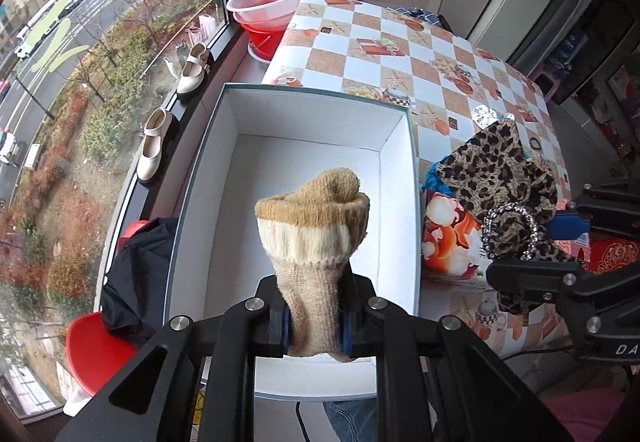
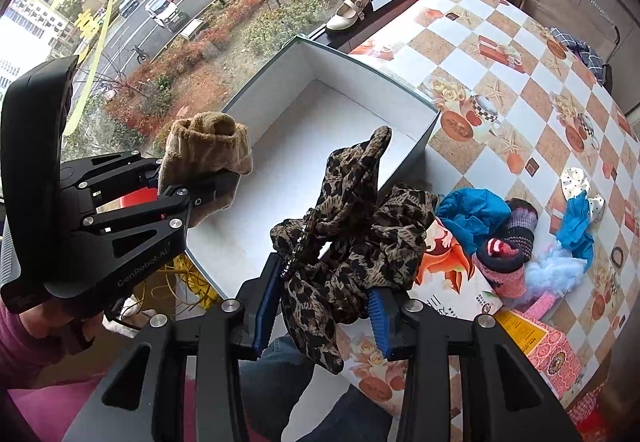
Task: Organize soft objects
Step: 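Carry the leopard scrunchie and beige sock with both tools over the white box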
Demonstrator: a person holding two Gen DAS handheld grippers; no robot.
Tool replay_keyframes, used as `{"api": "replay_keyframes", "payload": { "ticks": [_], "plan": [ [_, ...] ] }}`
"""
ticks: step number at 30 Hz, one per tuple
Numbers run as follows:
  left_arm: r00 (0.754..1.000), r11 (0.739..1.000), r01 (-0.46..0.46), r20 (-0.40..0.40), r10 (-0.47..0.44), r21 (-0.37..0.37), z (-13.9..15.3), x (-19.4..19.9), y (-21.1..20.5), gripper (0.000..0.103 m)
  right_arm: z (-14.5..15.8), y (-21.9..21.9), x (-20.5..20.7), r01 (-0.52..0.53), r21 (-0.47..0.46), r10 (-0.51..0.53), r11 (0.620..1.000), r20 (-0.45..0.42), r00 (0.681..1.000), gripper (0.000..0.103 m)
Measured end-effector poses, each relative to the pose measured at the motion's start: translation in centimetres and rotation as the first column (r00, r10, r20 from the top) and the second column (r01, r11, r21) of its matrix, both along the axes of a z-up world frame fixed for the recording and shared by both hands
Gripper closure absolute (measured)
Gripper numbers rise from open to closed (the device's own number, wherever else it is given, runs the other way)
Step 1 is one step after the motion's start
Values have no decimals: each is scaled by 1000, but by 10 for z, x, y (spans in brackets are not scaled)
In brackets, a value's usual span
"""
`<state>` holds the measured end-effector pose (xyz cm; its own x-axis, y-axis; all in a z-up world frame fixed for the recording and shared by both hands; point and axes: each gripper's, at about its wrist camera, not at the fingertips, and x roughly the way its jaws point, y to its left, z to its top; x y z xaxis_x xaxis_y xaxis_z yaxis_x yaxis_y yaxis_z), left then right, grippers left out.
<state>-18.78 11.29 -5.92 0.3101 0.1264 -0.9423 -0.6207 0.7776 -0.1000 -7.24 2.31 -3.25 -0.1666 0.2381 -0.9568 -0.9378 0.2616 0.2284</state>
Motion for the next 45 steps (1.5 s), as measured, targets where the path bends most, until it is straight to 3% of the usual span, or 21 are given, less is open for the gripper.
{"api": "replay_keyframes", "payload": {
  "ticks": [16,45],
  "plan": [
    [992,996,-83,-99,79,-43,-36,-28,12,84,-25,34,-40,-116,-31,114,993,-56,992,62],
    [988,993,-98,-129,89,-69,-53,-43,13,84,-38,45,-56,-143,-51,140,988,-65,988,62]
  ]
}}
